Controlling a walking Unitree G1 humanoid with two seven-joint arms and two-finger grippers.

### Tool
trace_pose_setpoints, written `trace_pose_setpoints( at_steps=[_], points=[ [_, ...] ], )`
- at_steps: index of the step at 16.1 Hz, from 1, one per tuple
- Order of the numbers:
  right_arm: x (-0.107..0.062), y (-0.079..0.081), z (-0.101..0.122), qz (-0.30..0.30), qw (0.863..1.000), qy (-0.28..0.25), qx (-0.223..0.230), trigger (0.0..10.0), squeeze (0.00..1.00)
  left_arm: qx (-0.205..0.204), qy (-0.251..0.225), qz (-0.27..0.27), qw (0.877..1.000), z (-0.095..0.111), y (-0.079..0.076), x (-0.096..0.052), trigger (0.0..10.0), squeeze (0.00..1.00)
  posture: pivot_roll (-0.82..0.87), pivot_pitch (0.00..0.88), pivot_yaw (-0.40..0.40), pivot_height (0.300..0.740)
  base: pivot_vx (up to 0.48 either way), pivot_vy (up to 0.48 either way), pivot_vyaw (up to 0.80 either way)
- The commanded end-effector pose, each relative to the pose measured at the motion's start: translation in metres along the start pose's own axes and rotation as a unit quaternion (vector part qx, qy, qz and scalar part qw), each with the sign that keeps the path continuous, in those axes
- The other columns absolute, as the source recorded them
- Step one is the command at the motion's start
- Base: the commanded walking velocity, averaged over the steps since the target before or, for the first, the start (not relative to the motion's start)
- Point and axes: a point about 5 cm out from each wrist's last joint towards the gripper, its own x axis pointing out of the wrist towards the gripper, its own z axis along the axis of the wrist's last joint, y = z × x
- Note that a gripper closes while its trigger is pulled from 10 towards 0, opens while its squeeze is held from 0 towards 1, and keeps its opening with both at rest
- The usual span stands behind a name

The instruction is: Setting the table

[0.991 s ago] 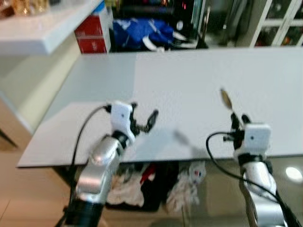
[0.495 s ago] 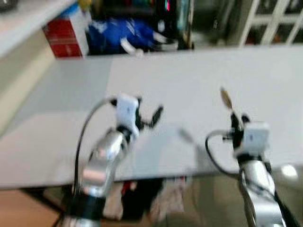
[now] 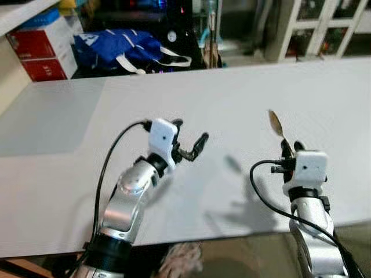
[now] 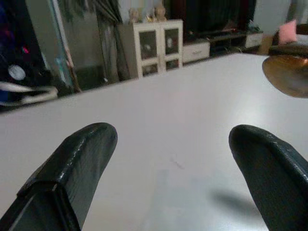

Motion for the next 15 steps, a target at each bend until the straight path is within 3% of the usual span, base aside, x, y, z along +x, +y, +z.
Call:
trace_pose_setpoints(
  at_steps=[1, 3, 5, 7, 9, 11, 12, 14, 15],
  points=[
    [0.001, 0.004, 0.000, 0.003, 1.000, 0.007, 0.001, 10.0, 0.00, 0.017, 0.002, 0.004, 1.000, 0.002, 0.005, -0.002, 10.0, 0.00, -0.01, 0.000, 0.066, 0.740, 0.341, -0.334, 0.00],
    [0.005, -0.005, -0.002, -0.017, 1.000, 0.021, -0.004, 10.0, 0.00, 0.027, -0.002, -0.012, 1.000, 0.004, 0.003, -0.001, 10.0, 0.00, -0.01, 0.000, 0.072, 0.740, 0.000, 0.000, 0.00],
    [0.015, -0.019, -0.007, -0.038, 0.997, 0.048, -0.043, 10.0, 0.00, 0.024, -0.006, -0.012, 1.000, 0.007, 0.004, 0.001, 10.0, 0.00, -0.01, 0.000, 0.077, 0.740, 0.000, 0.000, 0.00],
    [0.021, -0.024, -0.015, -0.028, 0.994, 0.076, -0.077, 10.0, 0.00, 0.029, -0.011, -0.017, 0.999, 0.010, 0.004, 0.002, 10.0, 0.00, -0.01, 0.000, 0.080, 0.740, 0.000, 0.000, 0.00],
    [0.025, -0.024, -0.016, -0.021, 0.994, 0.080, -0.072, 10.0, 0.00, 0.050, -0.011, -0.009, 0.999, 0.015, 0.007, 0.006, 10.0, 0.00, 0.00, 0.000, 0.076, 0.740, 0.000, 0.000, 0.00],
    [0.026, -0.023, -0.014, -0.019, 0.995, 0.076, -0.065, 10.0, 0.00, 0.044, -0.007, -0.058, 0.997, 0.017, 0.002, 0.002, 10.0, 0.00, 0.00, 0.000, 0.072, 0.740, 0.000, 0.000, 0.00],
    [0.029, -0.022, -0.015, -0.019, 0.995, 0.076, -0.060, 10.0, 0.00, 0.048, 0.020, -0.115, 0.992, 0.016, 0.001, -0.009, 10.0, 0.00, 0.01, 0.000, 0.073, 0.740, 0.000, 0.000, 0.00],
    [0.033, -0.022, -0.015, -0.016, 0.995, 0.073, -0.060, 10.0, 0.00, 0.090, 0.030, -0.113, 0.989, 0.014, 0.008, -0.015, 10.0, 0.00, 0.02, 0.000, 0.066, 0.740, 0.000, 0.000, 0.00],
    [0.037, -0.022, -0.013, -0.014, 0.996, 0.070, -0.062, 10.0, 0.00, 0.100, 0.045, -0.087, 0.990, 0.008, 0.013, -0.014, 10.0, 0.00, 0.03, 0.000, 0.062, 0.740, 0.000, 0.000, 0.00]
  ],
)
